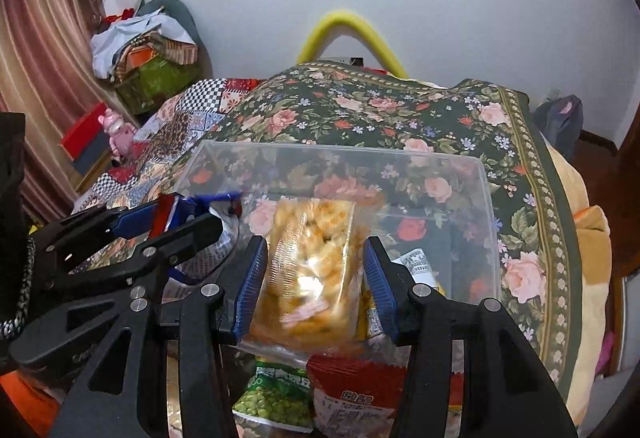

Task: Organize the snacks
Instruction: 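Lift both bags over the clear box and release them inside, then grasp the purple coconut roll pack with the left tool while the right tool grasps the orange pastry packet, then carry both packs over the clear box and open both tools to drop them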

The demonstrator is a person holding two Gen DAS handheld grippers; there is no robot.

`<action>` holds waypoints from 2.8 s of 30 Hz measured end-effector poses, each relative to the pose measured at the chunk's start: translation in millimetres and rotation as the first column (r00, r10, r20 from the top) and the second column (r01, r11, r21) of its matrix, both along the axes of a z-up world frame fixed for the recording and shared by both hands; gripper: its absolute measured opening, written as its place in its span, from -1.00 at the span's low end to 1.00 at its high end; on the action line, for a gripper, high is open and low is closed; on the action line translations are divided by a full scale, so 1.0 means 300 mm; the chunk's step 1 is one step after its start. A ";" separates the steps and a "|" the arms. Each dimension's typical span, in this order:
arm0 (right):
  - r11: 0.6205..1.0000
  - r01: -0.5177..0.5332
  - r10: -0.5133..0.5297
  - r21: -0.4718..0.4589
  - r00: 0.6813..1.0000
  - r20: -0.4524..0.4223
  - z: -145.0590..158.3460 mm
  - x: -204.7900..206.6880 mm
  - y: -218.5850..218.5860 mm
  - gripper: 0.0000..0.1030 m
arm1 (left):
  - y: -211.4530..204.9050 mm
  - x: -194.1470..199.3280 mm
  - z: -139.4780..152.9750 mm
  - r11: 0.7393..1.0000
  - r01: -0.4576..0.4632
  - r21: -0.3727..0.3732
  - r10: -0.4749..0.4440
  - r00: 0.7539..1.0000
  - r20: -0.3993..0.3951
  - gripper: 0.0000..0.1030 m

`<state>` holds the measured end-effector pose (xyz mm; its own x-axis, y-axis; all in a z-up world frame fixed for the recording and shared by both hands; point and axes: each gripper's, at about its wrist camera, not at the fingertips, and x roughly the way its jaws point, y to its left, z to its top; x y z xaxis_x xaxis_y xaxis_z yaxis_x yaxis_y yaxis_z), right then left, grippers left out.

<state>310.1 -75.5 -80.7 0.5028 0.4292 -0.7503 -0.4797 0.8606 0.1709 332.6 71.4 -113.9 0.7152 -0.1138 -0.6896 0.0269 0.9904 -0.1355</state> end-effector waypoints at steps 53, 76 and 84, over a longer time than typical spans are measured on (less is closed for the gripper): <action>0.999 -0.003 0.006 0.038 0.996 -0.093 -0.145 -0.580 -0.128 0.15 | -0.102 -0.745 -0.264 0.996 0.072 -0.058 -0.083 0.972 -0.219 0.06; 1.000 -0.002 0.003 0.007 0.991 -0.133 -0.231 -0.563 -0.075 -0.06 | -0.088 -0.799 -0.180 0.996 0.085 0.013 -0.084 0.994 -0.075 -0.13; 0.998 -0.014 0.019 0.069 0.997 -0.080 -0.124 -0.617 -0.131 -0.07 | -0.086 -0.815 -0.060 0.998 0.062 0.012 -0.062 0.998 0.003 -0.13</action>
